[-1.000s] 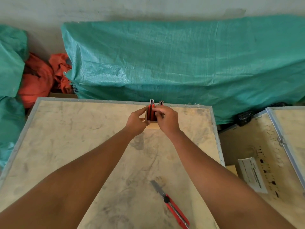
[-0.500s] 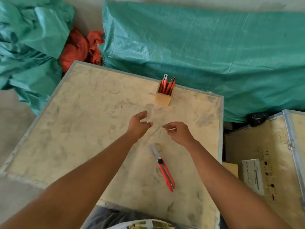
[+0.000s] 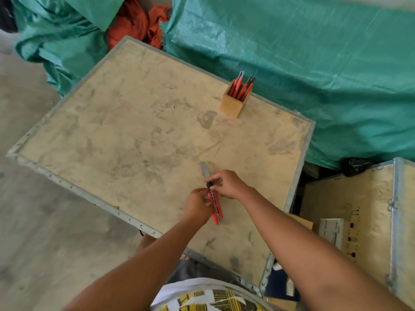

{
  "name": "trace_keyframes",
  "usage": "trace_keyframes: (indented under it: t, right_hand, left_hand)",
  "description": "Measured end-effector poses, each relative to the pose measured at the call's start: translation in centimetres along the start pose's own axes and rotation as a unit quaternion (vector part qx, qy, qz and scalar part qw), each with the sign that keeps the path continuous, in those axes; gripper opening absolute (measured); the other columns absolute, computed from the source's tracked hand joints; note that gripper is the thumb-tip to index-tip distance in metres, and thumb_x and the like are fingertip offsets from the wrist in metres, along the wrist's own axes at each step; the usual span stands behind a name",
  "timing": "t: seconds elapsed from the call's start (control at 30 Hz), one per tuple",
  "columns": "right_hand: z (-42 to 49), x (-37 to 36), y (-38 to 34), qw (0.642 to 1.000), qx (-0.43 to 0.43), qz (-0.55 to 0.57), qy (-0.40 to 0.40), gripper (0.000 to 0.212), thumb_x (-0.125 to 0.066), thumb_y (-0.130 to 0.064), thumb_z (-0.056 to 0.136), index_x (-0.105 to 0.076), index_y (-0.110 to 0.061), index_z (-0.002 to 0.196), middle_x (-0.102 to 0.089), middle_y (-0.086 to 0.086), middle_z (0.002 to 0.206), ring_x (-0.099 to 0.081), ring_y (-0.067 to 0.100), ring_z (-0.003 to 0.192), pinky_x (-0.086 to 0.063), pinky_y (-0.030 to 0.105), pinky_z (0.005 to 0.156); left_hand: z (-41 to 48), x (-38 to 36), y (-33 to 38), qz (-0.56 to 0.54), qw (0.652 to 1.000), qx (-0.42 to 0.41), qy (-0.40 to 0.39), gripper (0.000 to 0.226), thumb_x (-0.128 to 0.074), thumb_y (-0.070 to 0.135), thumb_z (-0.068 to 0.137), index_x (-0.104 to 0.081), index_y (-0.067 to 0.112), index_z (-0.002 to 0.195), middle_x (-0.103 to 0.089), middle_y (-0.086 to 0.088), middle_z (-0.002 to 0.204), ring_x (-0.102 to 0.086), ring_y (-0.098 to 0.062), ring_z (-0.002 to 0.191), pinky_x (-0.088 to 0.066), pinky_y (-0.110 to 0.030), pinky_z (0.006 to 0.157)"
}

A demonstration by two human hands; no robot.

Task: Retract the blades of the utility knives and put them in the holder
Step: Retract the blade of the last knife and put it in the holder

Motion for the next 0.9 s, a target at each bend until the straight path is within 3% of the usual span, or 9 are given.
trace_keyframes:
  t: [0.13,0.23,0.4,0.5,0.6,0.67,0.77,0.83,0.9]
  right_hand:
    - [-0.2,-0.5,0.2,1.000,0.000,0.006,0.027,0.030,-0.074,-0.001,0.085,-0.076,-0.014,0.112,-0.074,0.003,0.115,-0.065,0.013,0.101,-0.049,0.022,0.089]
    - [-0.3,-0.7,0.8,1.000,-0.020,0.008,0.021,0.028,-0.071,0.001,0.087,-0.074,-0.013,0.111,-0.066,0.001,0.104,-0.061,0.014,0.096,-0.050,0.025,0.088]
    - [-0.4,-0.8,1.6,0.999,-0.028,0.019,0.029,0.025,-0.067,-0.001,0.090,-0.070,-0.013,0.112,-0.070,0.005,0.115,-0.065,0.017,0.103,-0.050,0.026,0.092]
    - [-0.7,-0.7,1.8,0.998,-0.039,0.030,0.038,0.021,-0.066,-0.004,0.092,-0.071,-0.013,0.111,-0.069,0.004,0.115,-0.062,0.013,0.102,-0.049,0.024,0.090]
    - [-0.6,-0.6,2.3,0.997,-0.049,0.045,0.040,0.027,-0.066,-0.003,0.092,-0.072,-0.012,0.116,-0.071,0.004,0.118,-0.064,0.014,0.104,-0.051,0.026,0.095]
    - [-0.5,-0.6,2.6,0.996,-0.056,0.051,0.036,0.028,-0.067,-0.003,0.091,-0.073,-0.012,0.116,-0.073,0.005,0.117,-0.068,0.017,0.106,-0.054,0.031,0.098]
    - [-0.6,-0.6,3.0,0.997,-0.062,0.040,0.022,0.019,-0.069,-0.006,0.091,-0.077,-0.014,0.107,-0.076,0.005,0.112,-0.068,0.013,0.097,-0.052,0.021,0.083]
    - [-0.9,-0.8,2.9,0.997,-0.062,0.035,0.014,0.016,-0.068,-0.008,0.092,-0.077,-0.013,0.104,-0.076,0.004,0.108,-0.067,0.012,0.093,-0.049,0.018,0.073]
    - [-1.0,-1.1,2.8,0.997,-0.064,0.038,0.016,0.014,-0.069,-0.008,0.092,-0.077,-0.013,0.102,-0.077,0.004,0.104,-0.069,0.013,0.092,-0.053,0.022,0.077]
  left_hand:
    - [-0.5,-1.1,-0.3,0.011,0.999,-0.021,0.042,0.035,-0.064,-0.001,0.081,-0.069,0.011,0.114,-0.051,0.002,0.122,-0.053,0.000,0.077,-0.040,-0.002,0.060]
    - [-0.6,-1.4,-0.3,0.001,0.998,-0.019,0.058,0.036,-0.063,-0.004,0.080,-0.071,0.014,0.111,-0.054,0.000,0.122,-0.058,-0.010,0.086,-0.041,-0.008,0.066]
    - [-0.5,-1.3,-0.6,-0.011,0.997,-0.008,0.072,0.043,-0.061,-0.011,0.080,-0.066,0.005,0.119,-0.055,-0.003,0.123,-0.057,-0.011,0.093,-0.042,-0.004,0.069]
    - [-0.4,-1.7,-0.7,0.000,0.998,-0.019,0.067,0.042,-0.062,-0.012,0.078,-0.070,0.007,0.114,-0.059,-0.004,0.120,-0.062,-0.019,0.098,-0.048,-0.016,0.078]
    - [-0.4,-2.0,-0.8,0.013,0.997,-0.016,0.070,0.041,-0.059,-0.014,0.077,-0.072,0.006,0.111,-0.060,-0.009,0.123,-0.062,-0.021,0.102,-0.048,-0.019,0.081]
    - [-0.5,-1.9,-0.9,0.010,0.997,-0.018,0.074,0.039,-0.057,-0.017,0.076,-0.073,0.002,0.106,-0.061,-0.012,0.121,-0.061,-0.019,0.098,-0.046,-0.010,0.076]
    - [-0.6,-1.9,-0.9,0.007,0.996,-0.023,0.081,0.037,-0.060,-0.015,0.078,-0.073,0.001,0.108,-0.062,-0.012,0.120,-0.056,-0.012,0.096,-0.039,0.005,0.067]
    - [-0.6,-1.9,-1.1,0.001,0.996,-0.025,0.081,0.037,-0.061,-0.014,0.078,-0.073,0.003,0.109,-0.063,-0.011,0.122,-0.059,-0.015,0.100,-0.038,0.008,0.067]
    - [-0.7,-1.9,-1.2,0.005,0.997,-0.028,0.078,0.040,-0.062,-0.014,0.078,-0.072,0.004,0.112,-0.062,-0.010,0.123,-0.058,-0.014,0.101,-0.038,0.007,0.066]
Point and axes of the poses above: each hand's wrist, its own z-axis towards the middle knuckle, its own x-axis out of the back of the hand, y = z × x, the point moved 5 cm from there along z, towards the middle knuckle
